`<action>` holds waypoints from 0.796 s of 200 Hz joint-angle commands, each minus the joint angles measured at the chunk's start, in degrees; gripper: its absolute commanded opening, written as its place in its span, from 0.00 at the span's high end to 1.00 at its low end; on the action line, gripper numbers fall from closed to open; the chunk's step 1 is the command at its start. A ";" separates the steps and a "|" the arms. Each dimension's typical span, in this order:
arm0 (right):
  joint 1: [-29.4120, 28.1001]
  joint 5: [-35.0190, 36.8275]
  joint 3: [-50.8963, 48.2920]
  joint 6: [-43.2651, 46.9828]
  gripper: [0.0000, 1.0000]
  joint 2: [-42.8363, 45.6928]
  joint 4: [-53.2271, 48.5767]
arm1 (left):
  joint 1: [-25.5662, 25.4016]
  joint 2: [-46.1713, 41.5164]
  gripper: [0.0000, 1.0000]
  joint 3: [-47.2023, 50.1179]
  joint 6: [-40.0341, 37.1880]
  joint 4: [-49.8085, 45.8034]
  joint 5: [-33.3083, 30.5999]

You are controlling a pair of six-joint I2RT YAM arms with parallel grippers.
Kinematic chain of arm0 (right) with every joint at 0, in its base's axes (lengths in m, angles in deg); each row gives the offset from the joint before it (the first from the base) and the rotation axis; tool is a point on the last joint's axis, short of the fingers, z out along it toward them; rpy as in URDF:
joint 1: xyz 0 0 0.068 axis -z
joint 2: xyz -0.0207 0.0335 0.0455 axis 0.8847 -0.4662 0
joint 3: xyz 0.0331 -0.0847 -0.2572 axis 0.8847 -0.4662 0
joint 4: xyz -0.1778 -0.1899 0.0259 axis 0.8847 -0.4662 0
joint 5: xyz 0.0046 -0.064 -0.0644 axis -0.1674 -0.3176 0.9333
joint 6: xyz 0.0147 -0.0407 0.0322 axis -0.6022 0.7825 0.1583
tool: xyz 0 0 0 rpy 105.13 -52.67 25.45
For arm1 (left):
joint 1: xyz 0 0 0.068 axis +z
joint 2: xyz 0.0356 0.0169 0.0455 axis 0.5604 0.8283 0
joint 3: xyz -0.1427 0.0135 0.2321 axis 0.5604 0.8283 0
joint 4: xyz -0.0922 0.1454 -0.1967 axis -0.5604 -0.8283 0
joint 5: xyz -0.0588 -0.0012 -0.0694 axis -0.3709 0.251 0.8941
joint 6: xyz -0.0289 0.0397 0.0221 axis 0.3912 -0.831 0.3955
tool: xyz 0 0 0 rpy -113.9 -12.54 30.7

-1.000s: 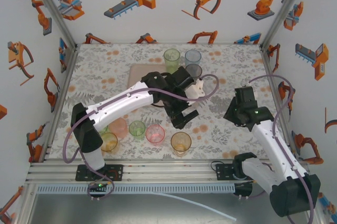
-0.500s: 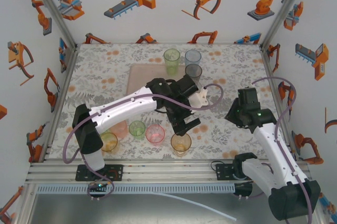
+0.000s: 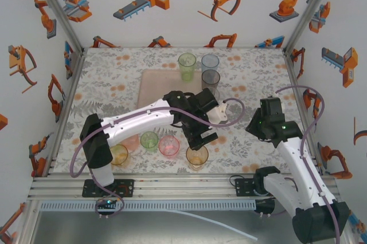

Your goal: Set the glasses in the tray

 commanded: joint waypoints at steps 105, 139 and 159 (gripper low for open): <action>0.58 0.97 -1.28 -0.43 0.65 1.79 -0.80 | -1.28 0.61 0.46 2.65 0.17 1.12 0.14; 0.57 1.24 -1.98 -0.43 0.65 2.45 -0.79 | -2.10 0.83 0.49 2.61 -0.06 1.29 -1.21; 0.57 1.32 -2.39 -0.48 0.65 2.78 -0.77 | -2.50 1.08 0.49 2.67 -0.24 1.28 -2.26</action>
